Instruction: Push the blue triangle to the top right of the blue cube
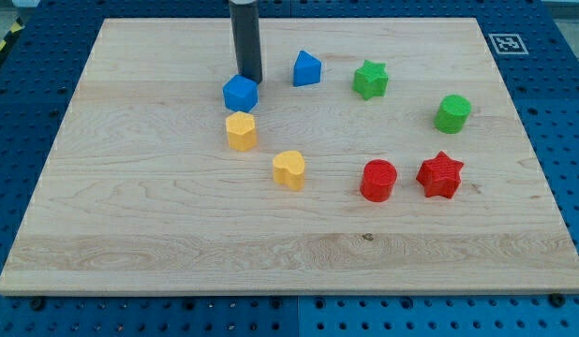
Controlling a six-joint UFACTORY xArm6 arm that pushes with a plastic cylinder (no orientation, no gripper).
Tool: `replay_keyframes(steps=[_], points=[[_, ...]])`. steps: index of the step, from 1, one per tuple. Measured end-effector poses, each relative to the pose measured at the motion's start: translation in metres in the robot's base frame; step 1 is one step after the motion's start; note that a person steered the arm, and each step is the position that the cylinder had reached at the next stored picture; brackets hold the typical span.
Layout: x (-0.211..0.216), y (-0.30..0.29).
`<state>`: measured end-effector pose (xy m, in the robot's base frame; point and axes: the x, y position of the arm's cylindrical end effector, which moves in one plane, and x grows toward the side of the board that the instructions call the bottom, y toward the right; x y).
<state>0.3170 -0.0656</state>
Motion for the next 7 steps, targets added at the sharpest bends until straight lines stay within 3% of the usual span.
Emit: replay_keyframes(steps=[1, 3, 4, 7], points=[[-0.033, -0.013], [-0.095, 0.071], [-0.1, 0.125], [-0.061, 0.165]])
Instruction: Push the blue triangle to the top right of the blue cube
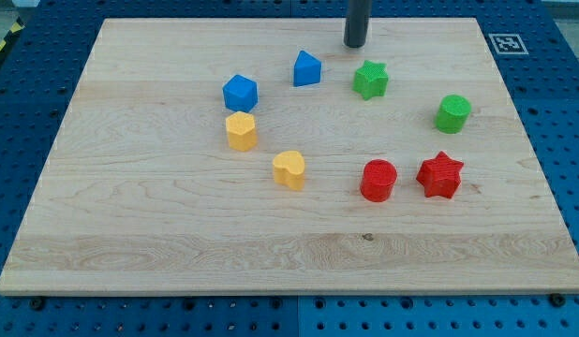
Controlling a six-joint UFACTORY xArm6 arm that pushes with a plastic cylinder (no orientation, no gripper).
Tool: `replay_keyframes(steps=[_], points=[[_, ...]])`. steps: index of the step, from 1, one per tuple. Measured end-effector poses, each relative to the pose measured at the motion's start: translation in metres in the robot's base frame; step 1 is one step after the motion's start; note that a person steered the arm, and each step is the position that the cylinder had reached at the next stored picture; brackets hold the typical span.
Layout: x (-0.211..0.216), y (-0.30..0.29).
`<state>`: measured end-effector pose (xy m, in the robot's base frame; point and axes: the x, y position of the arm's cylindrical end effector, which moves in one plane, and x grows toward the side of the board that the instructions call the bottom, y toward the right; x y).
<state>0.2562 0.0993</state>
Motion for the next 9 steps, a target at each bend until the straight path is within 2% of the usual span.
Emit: replay_keyframes(steps=[2, 3, 9], points=[[0.029, -0.008], [0.058, -0.033], [0.057, -0.095]])
